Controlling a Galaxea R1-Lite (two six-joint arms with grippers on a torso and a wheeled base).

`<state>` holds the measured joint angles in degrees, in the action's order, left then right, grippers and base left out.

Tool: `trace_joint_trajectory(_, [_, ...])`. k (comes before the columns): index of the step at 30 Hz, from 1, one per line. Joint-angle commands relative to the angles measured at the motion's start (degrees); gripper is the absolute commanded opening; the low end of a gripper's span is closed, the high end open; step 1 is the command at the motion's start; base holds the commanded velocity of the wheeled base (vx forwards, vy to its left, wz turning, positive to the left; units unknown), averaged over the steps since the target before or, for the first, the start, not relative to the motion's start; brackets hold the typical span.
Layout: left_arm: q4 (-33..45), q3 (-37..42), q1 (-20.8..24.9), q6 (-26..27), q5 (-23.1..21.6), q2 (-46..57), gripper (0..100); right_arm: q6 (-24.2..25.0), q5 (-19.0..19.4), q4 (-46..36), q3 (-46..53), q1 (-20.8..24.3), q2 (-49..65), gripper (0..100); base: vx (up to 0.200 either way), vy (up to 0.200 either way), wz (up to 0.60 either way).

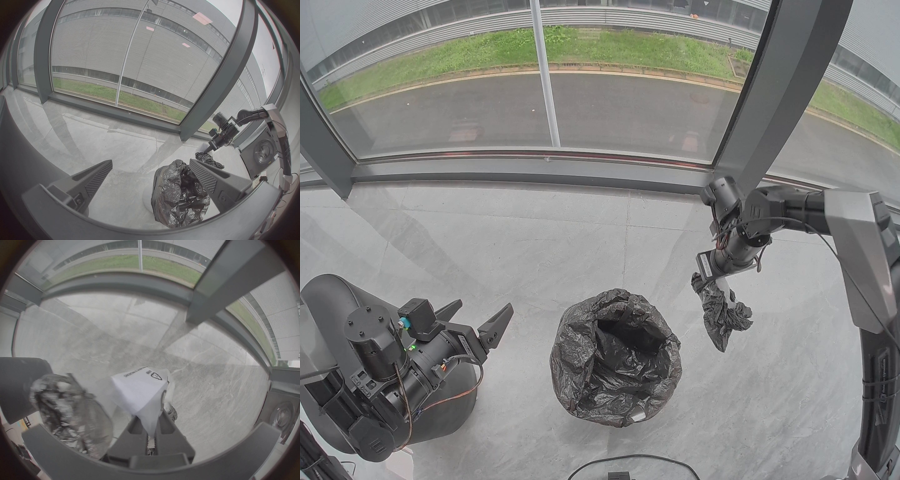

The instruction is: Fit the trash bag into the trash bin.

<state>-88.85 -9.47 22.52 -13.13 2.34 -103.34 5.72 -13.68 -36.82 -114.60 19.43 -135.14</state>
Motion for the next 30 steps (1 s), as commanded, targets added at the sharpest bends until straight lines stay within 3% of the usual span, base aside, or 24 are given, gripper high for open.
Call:
trace_joint_trajectory(1, [0.0, 0.6, 0.9, 0.0, 0.0, 5.7, 100, 1.8, 0.1, -4.1, 0.0, 7.2, 12.9, 0, 0.000, 0.000, 0.00])
trace_joint_trajectory(5, [0.0, 0.9, 1.0, 0.1, -0.1, 8.5, 100, 2.0, 0.3, -6.6, 0.0, 14.5, 17.2, 0, 0.000, 0.000, 0.00])
trace_joint_trajectory(6, [0.0, 0.9, 1.0, 0.1, -0.1, 8.5, 100, 2.0, 0.3, -6.6, 0.0, 14.5, 17.2, 0, 0.000, 0.000, 0.00])
trace_joint_trajectory(8, [0.0, 0.8, 1.0, 0.1, -0.1, 9.3, 100, 2.8, -0.3, -7.7, 0.0, 19.7, 18.5, 0, 0.000, 0.000, 0.00])
trace_joint_trajectory(14, [0.1, 0.9, 1.0, 0.2, -0.1, 9.1, 100, 3.2, -0.6, -7.2, 0.0, 25.7, 16.2, 0, 0.000, 0.000, 0.00])
trace_joint_trajectory(20, [0.0, 0.4, 1.0, 0.1, 0.0, 9.3, 100, 3.2, -0.8, -5.8, 0.0, 27.9, 11.0, 0, 0.000, 0.000, 0.00])
trace_joint_trajectory(30, [0.0, 0.5, 1.0, 0.1, 0.0, 9.5, 100, 3.2, -1.4, -3.7, 0.0, 27.4, 3.7, 0, 0.000, 0.000, 0.00])
